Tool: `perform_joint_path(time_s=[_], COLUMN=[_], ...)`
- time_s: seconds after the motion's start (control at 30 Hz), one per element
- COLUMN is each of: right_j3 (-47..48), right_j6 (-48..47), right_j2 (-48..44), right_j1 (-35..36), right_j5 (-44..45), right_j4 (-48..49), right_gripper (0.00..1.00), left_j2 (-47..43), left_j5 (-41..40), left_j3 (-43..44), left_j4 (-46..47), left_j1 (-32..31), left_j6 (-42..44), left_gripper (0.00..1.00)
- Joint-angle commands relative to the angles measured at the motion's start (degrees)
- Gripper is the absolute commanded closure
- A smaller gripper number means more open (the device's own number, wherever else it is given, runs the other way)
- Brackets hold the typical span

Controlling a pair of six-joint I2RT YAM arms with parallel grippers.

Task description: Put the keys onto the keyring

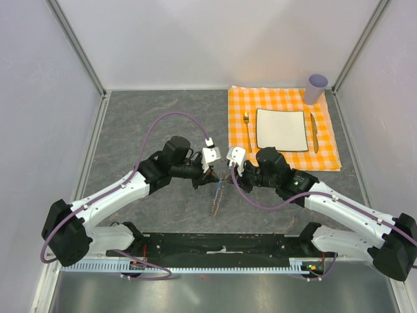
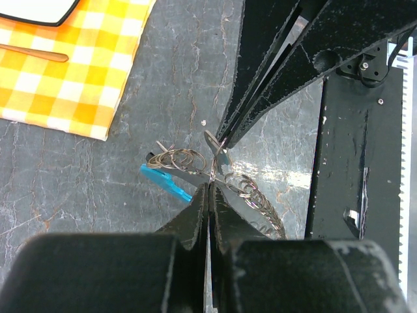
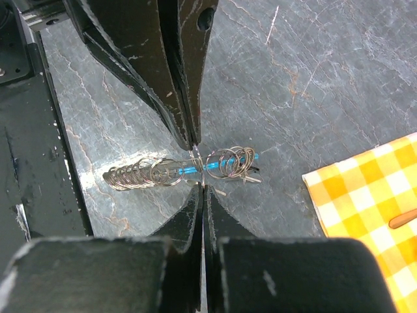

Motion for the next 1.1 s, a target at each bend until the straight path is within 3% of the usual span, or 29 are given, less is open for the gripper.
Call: perform_joint_path(time_s=[0.0, 1.07], right_j3=[0.25, 0.07], right_j6=[-0.20, -0.20], right_j2=[-1.08, -0.81], right_j1=[0.28, 0.28], right_j5=[0.35, -1.93], right_j4=[0.58, 1.63], right_gripper=[1.00, 1.00], left_j2=[-0.37, 0.33], left_j5=[0.29, 1.70], left_j3=[0.47, 0.64], left_j4=[2.34, 2.60], left_j1=[-0.42, -0.77], left_j6=[-1.34, -1.78], left_gripper=[0.98, 0.98])
